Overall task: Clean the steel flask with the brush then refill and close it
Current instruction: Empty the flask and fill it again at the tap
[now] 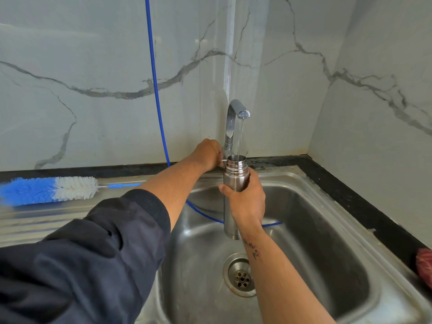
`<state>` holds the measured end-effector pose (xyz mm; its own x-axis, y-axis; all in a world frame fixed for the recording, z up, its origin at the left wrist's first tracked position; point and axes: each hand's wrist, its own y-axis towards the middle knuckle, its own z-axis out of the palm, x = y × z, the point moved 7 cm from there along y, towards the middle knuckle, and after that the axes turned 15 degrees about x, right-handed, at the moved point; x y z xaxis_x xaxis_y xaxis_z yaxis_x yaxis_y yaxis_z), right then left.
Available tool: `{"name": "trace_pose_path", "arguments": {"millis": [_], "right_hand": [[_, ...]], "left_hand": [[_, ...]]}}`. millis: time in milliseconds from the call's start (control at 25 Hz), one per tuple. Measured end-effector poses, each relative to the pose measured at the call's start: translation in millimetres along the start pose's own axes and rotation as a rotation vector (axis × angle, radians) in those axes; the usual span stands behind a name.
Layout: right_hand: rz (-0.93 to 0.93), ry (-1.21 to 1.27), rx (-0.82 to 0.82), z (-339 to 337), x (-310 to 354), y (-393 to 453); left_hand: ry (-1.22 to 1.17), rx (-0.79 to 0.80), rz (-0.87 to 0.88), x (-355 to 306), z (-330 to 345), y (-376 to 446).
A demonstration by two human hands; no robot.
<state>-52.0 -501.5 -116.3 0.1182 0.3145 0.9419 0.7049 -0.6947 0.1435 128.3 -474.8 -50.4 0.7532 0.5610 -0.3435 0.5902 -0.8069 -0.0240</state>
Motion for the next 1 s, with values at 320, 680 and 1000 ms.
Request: {"name": "trace_pose_path", "arguments": {"millis": [320,680,1000], "right_hand": [[0.006,0.010,0.001,0.5,-1.2,0.7],[0.005,0.017,-0.005,-0.1,-0.7,0.3],[0.009,0.027,0.003,-0.8,-0.2,-0.6]], "left_hand": [[-0.038,0.004,-0.019,1.6,0.2,0.8],[-0.053,0.028,-0.070,2.3,1.1,3.0],[-0.073,0.022,-0.079,4.8,1.5,2.9]]}}
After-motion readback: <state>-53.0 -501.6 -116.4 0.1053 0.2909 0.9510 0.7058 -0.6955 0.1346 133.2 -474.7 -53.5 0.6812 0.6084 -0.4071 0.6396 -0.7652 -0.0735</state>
